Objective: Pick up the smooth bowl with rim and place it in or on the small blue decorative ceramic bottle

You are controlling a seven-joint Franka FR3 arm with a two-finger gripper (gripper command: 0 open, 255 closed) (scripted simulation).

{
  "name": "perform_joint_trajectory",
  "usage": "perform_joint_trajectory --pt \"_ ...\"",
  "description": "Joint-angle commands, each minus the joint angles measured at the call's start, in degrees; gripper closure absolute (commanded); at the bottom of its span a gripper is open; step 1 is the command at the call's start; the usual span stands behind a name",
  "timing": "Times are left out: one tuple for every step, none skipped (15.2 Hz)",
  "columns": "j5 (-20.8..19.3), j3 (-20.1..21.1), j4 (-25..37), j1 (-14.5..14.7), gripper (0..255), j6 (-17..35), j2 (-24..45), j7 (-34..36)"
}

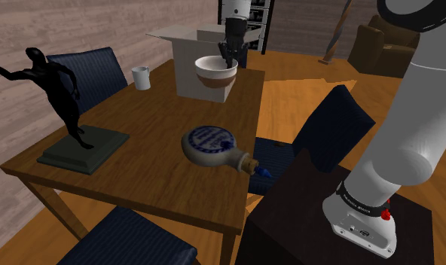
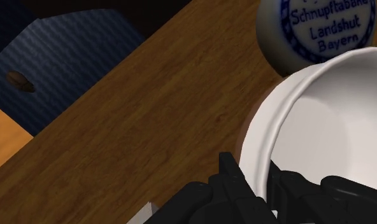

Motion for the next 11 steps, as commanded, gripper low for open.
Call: perform_joint_trajectory --pt "0.01 -0.05 1.84 -0.09 255 -1.71 0.11 0.19" --pt "0.01 -0.06 2.70 -0.12 255 -2.50 0.18 0.31" --pt "0.02 -0.07 3.59 -0.15 255 -3.29 0.27 0.43" --pt "0.04 -0.08 4.50 -0.18 255 -4.08 0.38 0.55" --pt "0.05 -0.09 5.44 -0.21 255 -4.89 0.50 0.66" --pt "0.07 -0.10 6.40 -0.24 255 -5.70 0.64 0.78" --pt "0.09 -0.10 7.25 -0.27 255 -6.41 0.78 0.89" --pt "-0.02 0.30 4.74 0.38 255 -5.66 -1.17 1.80" --pt "-0.09 0.71 2.37 1.02 255 -4.98 -3.05 2.73" --pt "-0.14 1.16 0.14 1.63 255 -4.36 -4.86 3.69" --pt "-0.16 1.64 -1.98 2.21 255 -3.78 -6.61 4.67"
